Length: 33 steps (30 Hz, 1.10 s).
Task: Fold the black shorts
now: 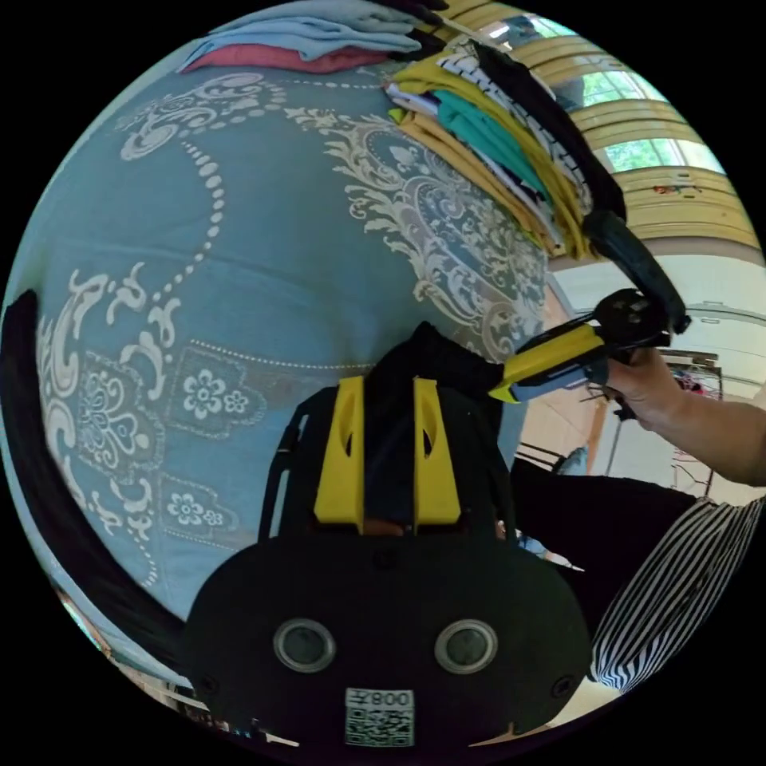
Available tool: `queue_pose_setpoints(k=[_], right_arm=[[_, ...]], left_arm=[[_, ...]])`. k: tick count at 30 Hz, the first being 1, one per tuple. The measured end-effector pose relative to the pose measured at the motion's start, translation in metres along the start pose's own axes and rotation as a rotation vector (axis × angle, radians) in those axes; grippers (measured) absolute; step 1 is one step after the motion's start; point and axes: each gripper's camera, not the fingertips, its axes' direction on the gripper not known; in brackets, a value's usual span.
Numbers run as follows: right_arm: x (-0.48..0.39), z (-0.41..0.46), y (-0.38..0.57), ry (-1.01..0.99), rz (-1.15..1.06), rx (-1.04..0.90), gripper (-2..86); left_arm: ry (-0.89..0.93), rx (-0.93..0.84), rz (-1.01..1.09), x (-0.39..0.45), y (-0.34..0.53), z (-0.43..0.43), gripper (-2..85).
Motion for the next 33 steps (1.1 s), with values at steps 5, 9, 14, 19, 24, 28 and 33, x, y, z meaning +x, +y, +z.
queue_pose_setpoints(k=[5,9,14,19,24,28,33], right_arm=[[0.008,-0.025,-0.001,-0.069,-0.035,0.027,4.0],[0.016,-0.054,0.005,-0.055,-0.030,0.105,3.8],[0.039,-0.061,-0.006,-0.092,0.034,0.071,5.2],[0.033,-0.068,-0.005,-0.074,0.070,0.086,7.9],[0.011,-0.093,0.001,0.075,0.051,0.138,9.0],[-0.028,-0.121,-0.012,0.074,-0.052,0.253,8.4],[-0.104,-0.138,-0.075,-0.057,-0.303,0.337,8.6]], left_arm=[[0.020,0.031,-0.001,-0.003,-0.035,-0.028,1.3],[0.087,0.139,0.000,0.001,-0.059,-0.060,1.0],[0.036,0.089,0.039,0.011,-0.103,-0.065,2.7],[0.109,0.194,-0.066,0.000,-0.098,-0.094,8.5],[0.157,0.434,-0.213,-0.038,-0.050,-0.159,9.6],[0.079,0.531,-0.364,-0.088,-0.008,-0.208,9.9],[-0.063,0.536,-0.425,-0.136,0.002,-0.257,10.0]])
